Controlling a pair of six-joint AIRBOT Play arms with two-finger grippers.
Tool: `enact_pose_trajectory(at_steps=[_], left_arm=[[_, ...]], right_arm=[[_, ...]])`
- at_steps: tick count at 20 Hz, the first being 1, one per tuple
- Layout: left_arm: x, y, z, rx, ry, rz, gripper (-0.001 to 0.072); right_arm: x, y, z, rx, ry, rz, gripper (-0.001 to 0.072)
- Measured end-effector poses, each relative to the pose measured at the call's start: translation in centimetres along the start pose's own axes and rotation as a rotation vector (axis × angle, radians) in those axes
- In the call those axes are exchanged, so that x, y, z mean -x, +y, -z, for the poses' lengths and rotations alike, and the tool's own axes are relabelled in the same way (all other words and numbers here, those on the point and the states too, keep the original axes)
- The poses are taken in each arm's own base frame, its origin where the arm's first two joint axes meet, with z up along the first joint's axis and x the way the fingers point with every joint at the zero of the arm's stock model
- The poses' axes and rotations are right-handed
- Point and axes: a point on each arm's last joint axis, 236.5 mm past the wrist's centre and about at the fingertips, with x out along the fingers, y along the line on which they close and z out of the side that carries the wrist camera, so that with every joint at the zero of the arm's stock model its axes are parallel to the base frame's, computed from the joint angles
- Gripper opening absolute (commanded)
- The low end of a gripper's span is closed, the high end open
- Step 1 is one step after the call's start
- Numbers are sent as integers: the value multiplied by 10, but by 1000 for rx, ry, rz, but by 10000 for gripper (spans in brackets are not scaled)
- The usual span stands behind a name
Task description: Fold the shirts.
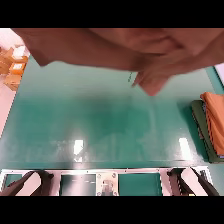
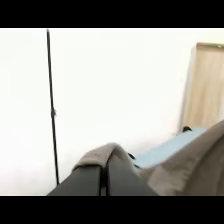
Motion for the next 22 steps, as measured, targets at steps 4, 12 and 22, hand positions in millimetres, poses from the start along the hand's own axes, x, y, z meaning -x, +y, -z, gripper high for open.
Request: enact_pose_trajectory(at_steps=[4, 12, 22], left_arm=[[3, 5, 5, 9, 36, -55, 23], [-6, 151, 214, 544, 405, -147, 23], [-46, 243, 557, 1042, 721, -177, 23]], right_arm=[[13, 23, -32, 117, -95, 75, 20], [-35, -104, 87, -264, 115, 112, 21], [-114, -282, 462, -773, 571, 378, 20]])
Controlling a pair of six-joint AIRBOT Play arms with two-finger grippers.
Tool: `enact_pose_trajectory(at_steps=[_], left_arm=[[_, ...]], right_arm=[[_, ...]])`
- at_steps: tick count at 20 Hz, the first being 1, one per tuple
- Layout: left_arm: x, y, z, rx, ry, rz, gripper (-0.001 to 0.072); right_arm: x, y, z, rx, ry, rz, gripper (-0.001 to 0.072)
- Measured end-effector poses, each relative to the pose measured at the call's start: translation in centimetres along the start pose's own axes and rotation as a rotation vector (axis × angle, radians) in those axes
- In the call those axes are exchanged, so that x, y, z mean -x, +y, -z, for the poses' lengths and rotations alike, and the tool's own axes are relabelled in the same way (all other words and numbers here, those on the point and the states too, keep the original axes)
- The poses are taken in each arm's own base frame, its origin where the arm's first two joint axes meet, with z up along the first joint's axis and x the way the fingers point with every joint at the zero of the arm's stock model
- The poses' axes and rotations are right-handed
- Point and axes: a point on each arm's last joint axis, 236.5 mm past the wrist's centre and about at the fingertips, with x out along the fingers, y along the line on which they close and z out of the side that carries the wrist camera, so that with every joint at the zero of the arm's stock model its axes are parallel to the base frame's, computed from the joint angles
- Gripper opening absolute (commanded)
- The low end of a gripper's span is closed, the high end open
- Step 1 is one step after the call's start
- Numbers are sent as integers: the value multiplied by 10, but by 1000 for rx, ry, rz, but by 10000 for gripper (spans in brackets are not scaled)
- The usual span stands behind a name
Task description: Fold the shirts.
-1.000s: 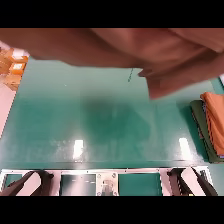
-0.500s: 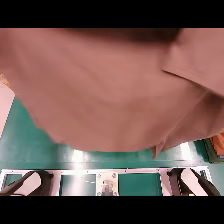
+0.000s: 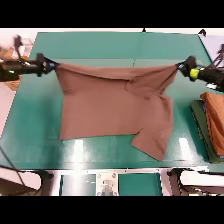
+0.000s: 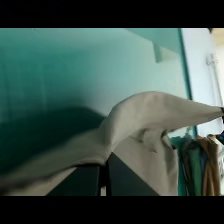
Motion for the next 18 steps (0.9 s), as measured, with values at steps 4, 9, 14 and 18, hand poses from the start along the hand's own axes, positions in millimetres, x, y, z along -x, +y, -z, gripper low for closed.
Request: enact_pose_trajectory(at_steps=[4, 9, 14, 18], left_arm=[[-34, 33, -11, 41, -6, -3, 23], [-40, 34, -19, 30, 20, -18, 23], [-34, 47, 23, 46, 215, -89, 23], [-23, 62, 55, 58, 357, -162, 23]], right_arm=[[-47, -40, -10, -63, 43, 2, 20], [-47, -41, -45, -56, 42, -55, 20], [-21, -56, -34, -33, 175, -58, 19], [-3, -85, 3, 5, 357, 33, 19]])
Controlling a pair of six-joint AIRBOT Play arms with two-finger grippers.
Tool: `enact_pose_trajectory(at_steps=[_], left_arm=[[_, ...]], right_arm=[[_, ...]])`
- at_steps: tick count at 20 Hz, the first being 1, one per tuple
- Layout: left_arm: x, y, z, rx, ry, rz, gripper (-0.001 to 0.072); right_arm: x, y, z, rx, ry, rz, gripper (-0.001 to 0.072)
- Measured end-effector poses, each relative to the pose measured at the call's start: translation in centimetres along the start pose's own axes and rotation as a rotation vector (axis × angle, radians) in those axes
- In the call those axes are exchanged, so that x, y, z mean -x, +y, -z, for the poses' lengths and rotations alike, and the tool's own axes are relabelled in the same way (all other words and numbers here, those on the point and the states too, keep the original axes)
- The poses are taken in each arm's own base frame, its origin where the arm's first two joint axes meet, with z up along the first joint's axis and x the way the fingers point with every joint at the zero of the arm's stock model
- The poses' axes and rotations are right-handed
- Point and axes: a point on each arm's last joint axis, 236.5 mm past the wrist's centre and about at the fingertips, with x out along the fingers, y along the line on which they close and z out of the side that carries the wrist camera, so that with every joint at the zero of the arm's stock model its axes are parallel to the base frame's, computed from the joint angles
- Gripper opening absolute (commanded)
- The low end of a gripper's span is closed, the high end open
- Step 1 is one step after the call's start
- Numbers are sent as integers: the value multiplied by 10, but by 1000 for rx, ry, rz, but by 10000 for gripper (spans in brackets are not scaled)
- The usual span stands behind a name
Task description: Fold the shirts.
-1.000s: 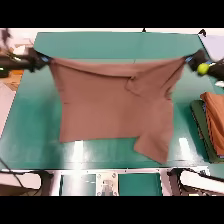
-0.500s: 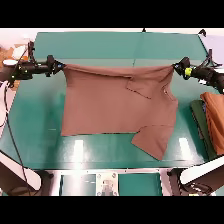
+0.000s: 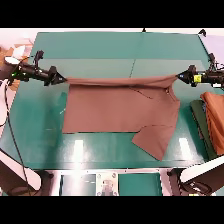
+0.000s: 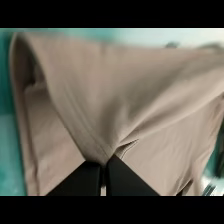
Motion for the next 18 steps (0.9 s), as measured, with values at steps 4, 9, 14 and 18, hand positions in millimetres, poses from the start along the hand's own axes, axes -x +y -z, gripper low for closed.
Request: enact_pose_trajectory(at_steps=[4, 9, 14, 18], left_arm=[[-2, 11, 23, 23, 93, -33, 23], [-12, 28, 63, 99, 214, -48, 23], [-24, 44, 82, 157, 245, -63, 24], [-30, 46, 85, 172, 242, -64, 437]], right_arm=[[1, -29, 35, -6, 131, 93, 20], [2, -56, 65, -19, 233, 176, 20], [2, -64, 72, -18, 255, 206, 22], [-4, -57, 74, -27, 259, 193, 296]])
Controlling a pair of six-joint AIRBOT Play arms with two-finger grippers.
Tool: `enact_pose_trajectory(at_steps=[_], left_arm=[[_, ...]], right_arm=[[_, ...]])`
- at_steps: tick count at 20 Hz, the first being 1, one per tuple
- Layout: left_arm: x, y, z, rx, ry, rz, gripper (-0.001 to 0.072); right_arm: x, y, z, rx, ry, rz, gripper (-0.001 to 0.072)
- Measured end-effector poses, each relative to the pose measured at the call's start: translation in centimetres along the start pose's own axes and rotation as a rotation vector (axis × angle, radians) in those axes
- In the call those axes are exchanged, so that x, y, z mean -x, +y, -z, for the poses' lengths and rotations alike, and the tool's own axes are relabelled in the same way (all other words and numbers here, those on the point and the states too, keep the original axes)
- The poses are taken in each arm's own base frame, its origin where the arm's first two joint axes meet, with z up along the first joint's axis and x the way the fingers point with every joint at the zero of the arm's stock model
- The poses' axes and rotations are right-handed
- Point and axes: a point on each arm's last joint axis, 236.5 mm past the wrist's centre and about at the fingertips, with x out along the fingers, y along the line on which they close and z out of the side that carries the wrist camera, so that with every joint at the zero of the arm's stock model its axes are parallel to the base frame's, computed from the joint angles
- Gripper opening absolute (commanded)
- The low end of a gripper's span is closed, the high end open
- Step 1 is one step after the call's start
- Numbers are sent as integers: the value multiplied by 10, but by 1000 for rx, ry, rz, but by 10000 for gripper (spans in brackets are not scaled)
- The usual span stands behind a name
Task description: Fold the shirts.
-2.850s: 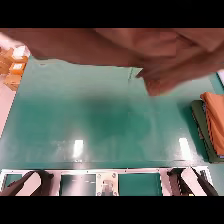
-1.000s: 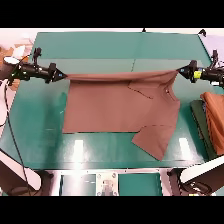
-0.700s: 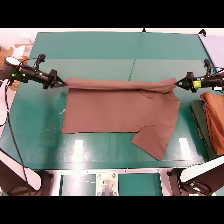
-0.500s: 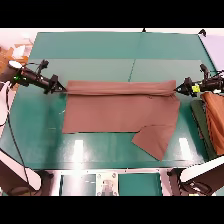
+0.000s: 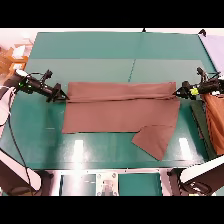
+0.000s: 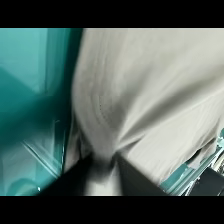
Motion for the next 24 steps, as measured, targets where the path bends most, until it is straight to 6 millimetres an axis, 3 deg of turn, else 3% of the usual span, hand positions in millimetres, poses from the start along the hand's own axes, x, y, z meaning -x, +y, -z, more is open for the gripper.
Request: enact_pose_trajectory(at_steps=[4, 8, 11, 13, 16, 17, 18, 20, 24], left_arm=[[10, -6, 13, 46, 36, 24, 436], [49, -7, 39, 80, 39, -30, 436], [77, -2, 71, 102, -27, -126, 438], [86, -2, 101, 118, -82, -168, 439], [76, -4, 152, 136, -145, -192, 445], [67, -1, 168, 149, -170, -192, 579], [58, -1, 180, 161, -190, -177, 599], [34, 5, 204, 204, -215, -146, 599], [-16, 13, 224, 265, -253, -94, 599]], right_arm=[[14, 15, -1, -38, -3, -35, 295], [62, 20, 13, -69, -55, -15, 263], [90, 8, 53, -130, -80, 42, 281], [99, -8, 95, -235, -79, 91, 357], [93, -18, 168, -408, -59, 124, 381], [87, -19, 187, -444, -61, 129, 439], [78, -19, 205, -466, -66, 137, 456], [62, -21, 233, -490, -72, 153, 456], [35, -24, 263, -497, -63, 172, 456]])
